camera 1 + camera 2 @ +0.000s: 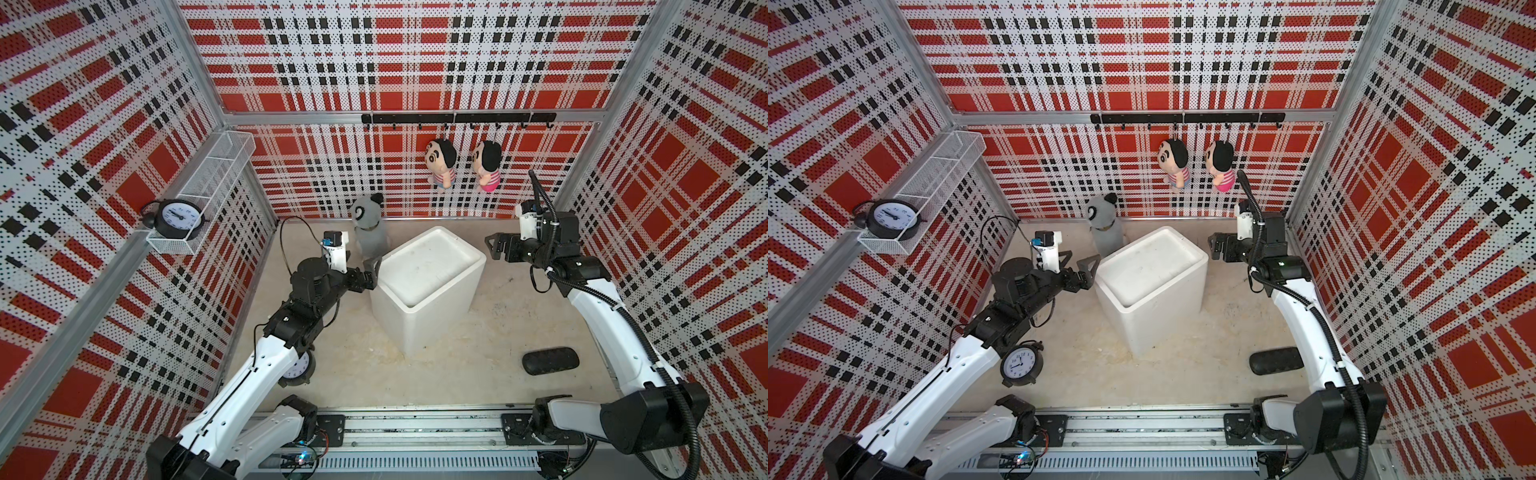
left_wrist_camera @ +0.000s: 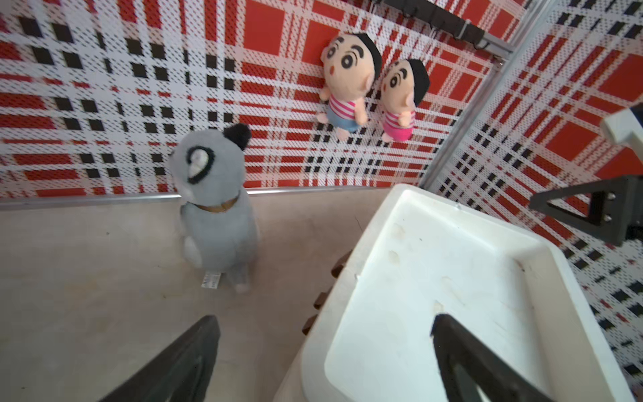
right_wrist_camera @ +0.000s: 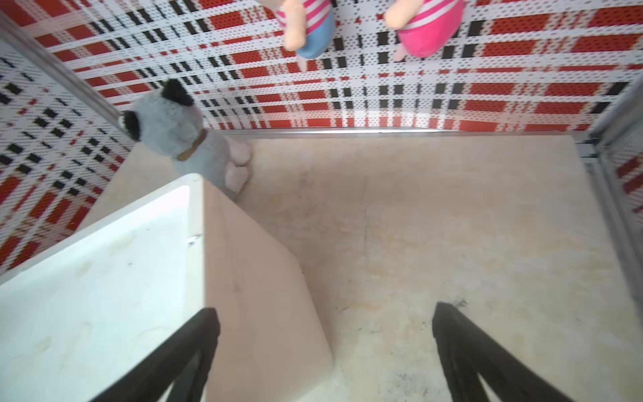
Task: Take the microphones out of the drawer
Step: Adjust the storage box at the center of the board.
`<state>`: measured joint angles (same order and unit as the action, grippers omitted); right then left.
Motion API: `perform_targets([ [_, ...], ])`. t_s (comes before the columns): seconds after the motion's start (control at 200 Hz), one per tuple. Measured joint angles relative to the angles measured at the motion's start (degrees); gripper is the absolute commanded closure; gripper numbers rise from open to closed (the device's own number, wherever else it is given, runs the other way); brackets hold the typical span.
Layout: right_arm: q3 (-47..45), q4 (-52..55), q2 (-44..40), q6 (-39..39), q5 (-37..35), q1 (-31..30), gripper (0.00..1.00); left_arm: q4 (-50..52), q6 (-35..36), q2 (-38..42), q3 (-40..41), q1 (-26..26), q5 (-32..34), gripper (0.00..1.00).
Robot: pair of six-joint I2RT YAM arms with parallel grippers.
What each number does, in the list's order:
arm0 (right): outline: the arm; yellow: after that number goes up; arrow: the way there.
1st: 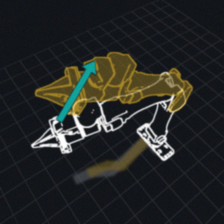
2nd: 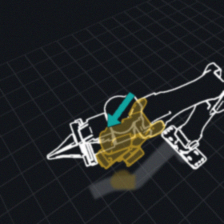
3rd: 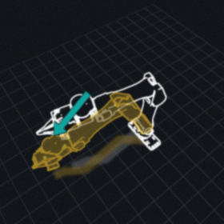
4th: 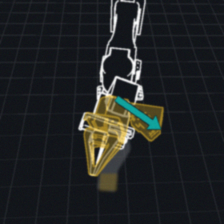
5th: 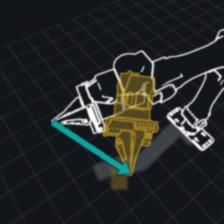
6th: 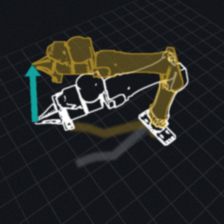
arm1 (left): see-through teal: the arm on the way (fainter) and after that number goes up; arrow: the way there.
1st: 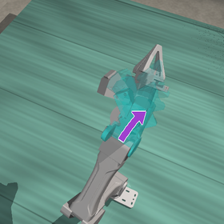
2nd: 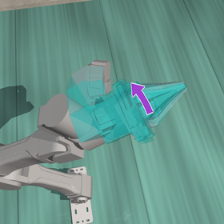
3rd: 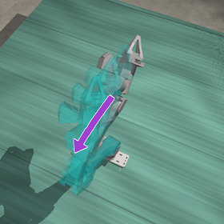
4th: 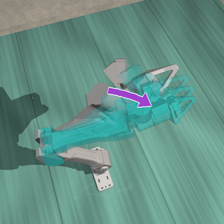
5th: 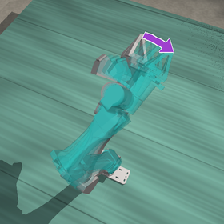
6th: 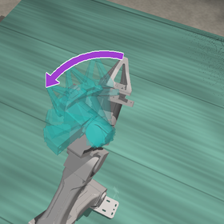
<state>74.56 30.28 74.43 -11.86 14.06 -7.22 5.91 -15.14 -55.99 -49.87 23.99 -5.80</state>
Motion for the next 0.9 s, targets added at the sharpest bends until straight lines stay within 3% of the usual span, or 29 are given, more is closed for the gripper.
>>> perform_targets([
  [0.23,-0.02,-1.77,2.93,-3.30,10.14,-0.59,0.00,-0.07,-5.90,0.22,0.33,0.83,-2.16,0.02],
  [0.466,0.48,-2.75,7.04,-4.57,18.71,-2.54,0.00,-6.01,-15.74,0.70,5.75,2.97,-3.41,0.02],
  [0.902,-4.09,-6.21,6.51,-5.99,25.51,-4.76,0.00,-19.89,-26.34,-0.76,9.75,8.79,3.85,0.02],
])
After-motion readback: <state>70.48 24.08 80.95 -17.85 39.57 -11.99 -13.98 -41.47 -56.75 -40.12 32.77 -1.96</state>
